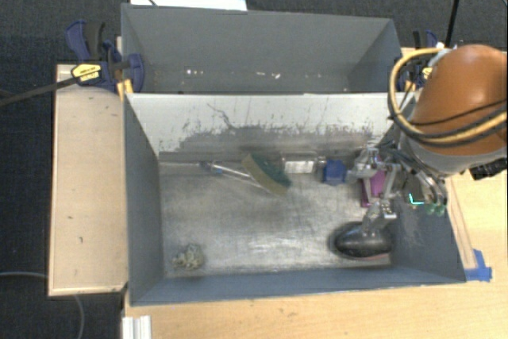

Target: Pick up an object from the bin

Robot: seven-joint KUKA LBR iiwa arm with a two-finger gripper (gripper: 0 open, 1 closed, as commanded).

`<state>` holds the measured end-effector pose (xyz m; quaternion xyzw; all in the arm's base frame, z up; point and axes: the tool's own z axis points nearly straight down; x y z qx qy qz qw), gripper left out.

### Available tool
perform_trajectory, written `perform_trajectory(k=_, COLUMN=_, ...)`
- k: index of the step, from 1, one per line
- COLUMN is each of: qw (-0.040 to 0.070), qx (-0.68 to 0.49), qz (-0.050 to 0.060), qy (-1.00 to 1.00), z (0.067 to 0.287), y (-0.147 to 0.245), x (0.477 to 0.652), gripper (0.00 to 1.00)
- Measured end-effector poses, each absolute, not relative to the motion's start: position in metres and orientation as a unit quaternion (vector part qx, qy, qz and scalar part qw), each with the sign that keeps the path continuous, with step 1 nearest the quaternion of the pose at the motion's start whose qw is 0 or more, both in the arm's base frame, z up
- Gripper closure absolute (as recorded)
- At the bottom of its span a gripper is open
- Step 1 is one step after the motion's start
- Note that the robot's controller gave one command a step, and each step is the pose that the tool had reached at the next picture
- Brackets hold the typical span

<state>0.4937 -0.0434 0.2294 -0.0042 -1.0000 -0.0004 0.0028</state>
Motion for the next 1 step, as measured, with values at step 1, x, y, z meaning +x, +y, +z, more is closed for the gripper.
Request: perform_trajectory(k=1, qw=0.003, qx=0.105, qz=-0.004, qy=-0.994, z=0.1077, y=-0.0947, x=0.5198, gripper=0.0)
